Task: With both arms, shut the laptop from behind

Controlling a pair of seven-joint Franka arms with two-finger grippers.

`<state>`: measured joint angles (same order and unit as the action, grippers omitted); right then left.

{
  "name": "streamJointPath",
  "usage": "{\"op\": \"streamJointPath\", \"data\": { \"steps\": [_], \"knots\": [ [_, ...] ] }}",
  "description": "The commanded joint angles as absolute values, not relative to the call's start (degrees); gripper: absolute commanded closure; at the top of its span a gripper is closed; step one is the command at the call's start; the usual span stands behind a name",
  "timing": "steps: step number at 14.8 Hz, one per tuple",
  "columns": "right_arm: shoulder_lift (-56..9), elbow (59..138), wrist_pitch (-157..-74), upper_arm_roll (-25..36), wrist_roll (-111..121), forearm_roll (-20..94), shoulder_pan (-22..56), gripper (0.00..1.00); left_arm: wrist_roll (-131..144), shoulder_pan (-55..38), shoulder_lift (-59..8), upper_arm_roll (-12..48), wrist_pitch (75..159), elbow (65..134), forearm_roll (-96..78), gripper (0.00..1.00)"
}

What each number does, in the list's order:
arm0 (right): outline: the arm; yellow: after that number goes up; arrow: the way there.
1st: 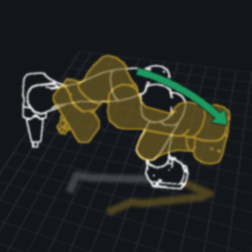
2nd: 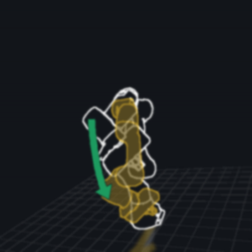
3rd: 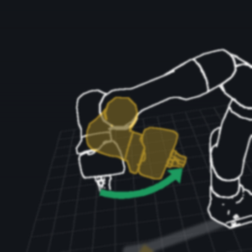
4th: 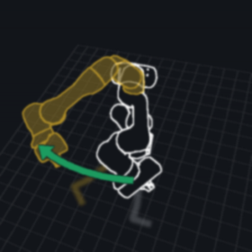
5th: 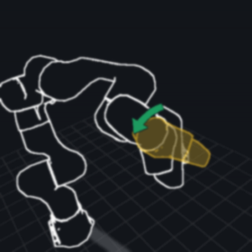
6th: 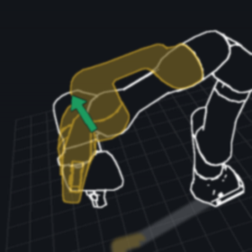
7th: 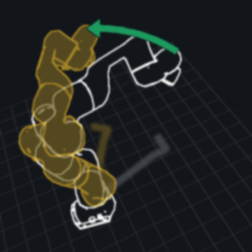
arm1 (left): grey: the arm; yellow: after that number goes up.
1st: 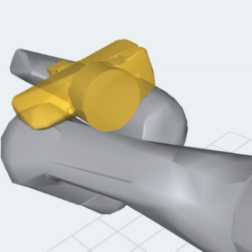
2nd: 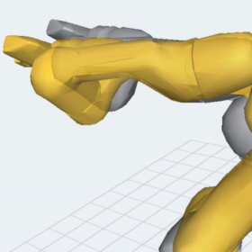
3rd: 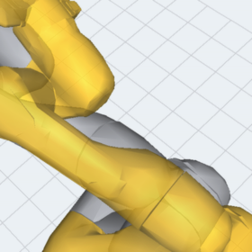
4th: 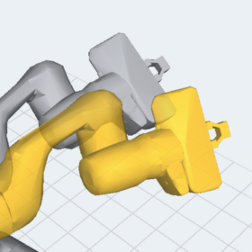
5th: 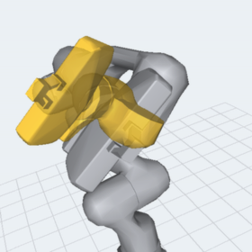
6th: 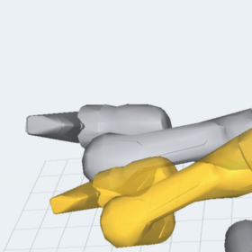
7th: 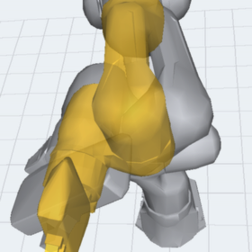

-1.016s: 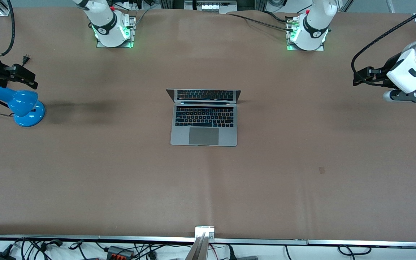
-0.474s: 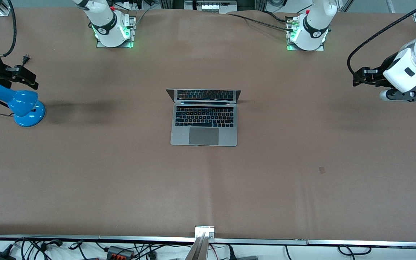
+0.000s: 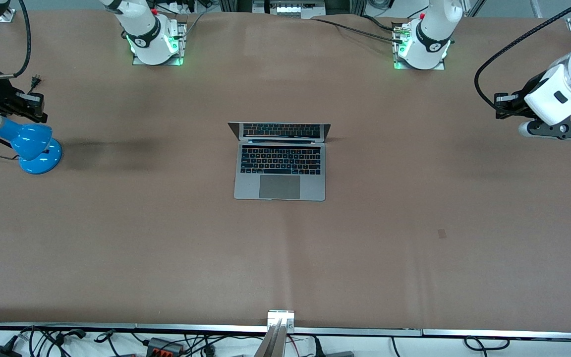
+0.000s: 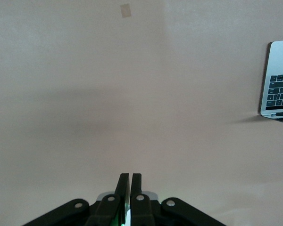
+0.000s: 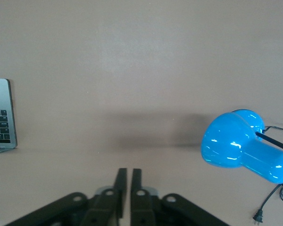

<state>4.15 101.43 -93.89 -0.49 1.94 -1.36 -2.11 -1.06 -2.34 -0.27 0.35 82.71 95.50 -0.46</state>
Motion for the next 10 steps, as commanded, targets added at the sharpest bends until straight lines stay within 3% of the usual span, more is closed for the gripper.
{"op": "streamJointPath", "data": {
  "steps": [1, 10],
  "knots": [
    [3.78, 101.6, -91.5, -0.62, 1.14, -1.14, -0.71, 1.0, -2.55, -1.93, -0.79, 0.44, 81.3, 93.87, -1.4, 0.97],
    [-3.16, 102.3, -85.61, -0.62, 0.88, 3.67, 8.87, 1.0, -2.55, -1.49, -0.88, -0.17, 81.12, 93.96, -3.25, 0.96]
  ]
}}
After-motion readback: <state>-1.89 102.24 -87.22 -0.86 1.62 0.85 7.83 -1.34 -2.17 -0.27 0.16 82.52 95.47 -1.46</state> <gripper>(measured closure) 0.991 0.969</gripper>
